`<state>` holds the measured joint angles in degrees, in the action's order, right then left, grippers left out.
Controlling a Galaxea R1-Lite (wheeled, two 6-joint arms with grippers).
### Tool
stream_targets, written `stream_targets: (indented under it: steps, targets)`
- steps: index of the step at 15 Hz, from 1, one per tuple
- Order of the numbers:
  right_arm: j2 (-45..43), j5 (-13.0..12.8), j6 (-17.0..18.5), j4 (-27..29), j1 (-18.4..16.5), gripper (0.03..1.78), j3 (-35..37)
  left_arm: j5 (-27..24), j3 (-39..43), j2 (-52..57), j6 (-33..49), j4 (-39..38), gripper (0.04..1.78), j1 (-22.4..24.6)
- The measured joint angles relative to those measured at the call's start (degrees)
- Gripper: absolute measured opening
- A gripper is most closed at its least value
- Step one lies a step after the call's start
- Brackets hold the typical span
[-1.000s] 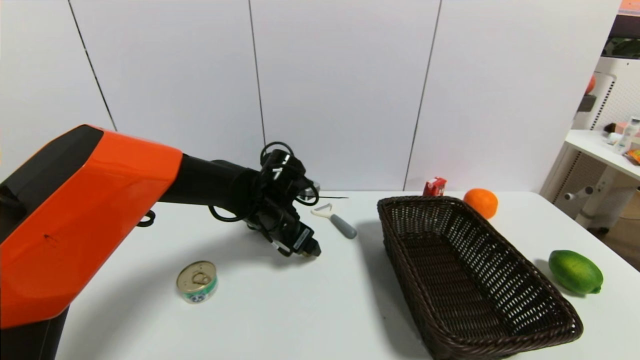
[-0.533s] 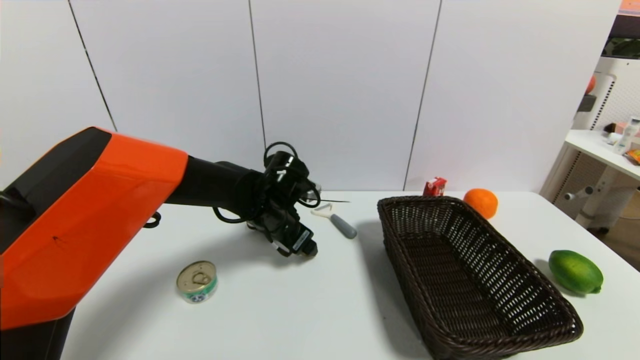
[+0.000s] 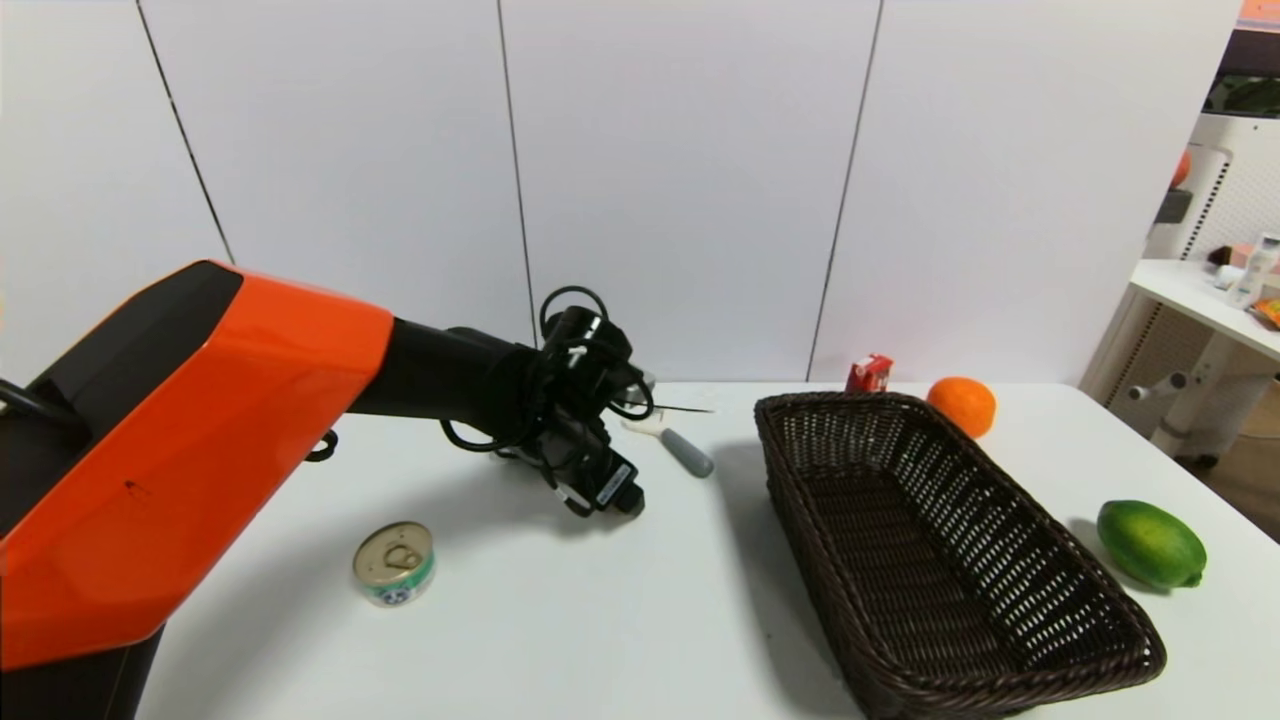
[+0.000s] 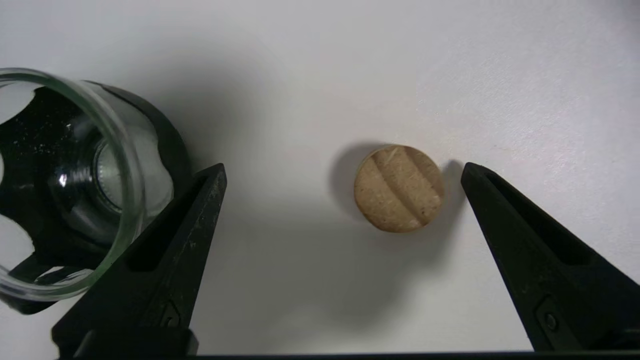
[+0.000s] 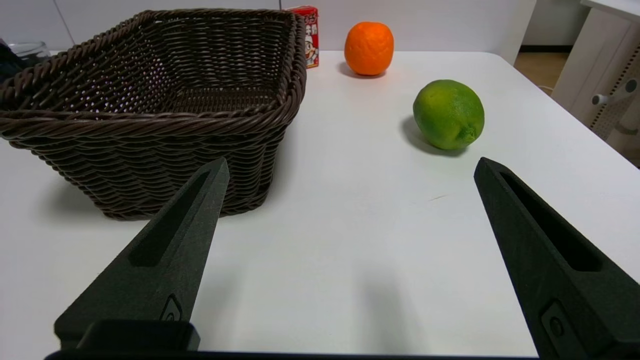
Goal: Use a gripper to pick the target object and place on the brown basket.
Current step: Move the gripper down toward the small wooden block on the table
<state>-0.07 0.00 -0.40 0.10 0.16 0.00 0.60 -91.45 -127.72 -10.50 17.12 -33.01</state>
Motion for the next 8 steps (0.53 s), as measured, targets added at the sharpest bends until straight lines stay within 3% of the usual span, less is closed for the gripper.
stream_targets:
  steps: [3,8]
  targets:
    - [0.00,0.00,0.02,-0.02,0.00,1.70,0.00,0.00,-0.66,-0.61,-0.13,0.02,1.69,-0.55]
    - [0.00,0.00,0.05,0.00,0.00,1.70,0.00,-0.02,-1.16,-1.05,-0.59,0.24,0.98,-0.72]
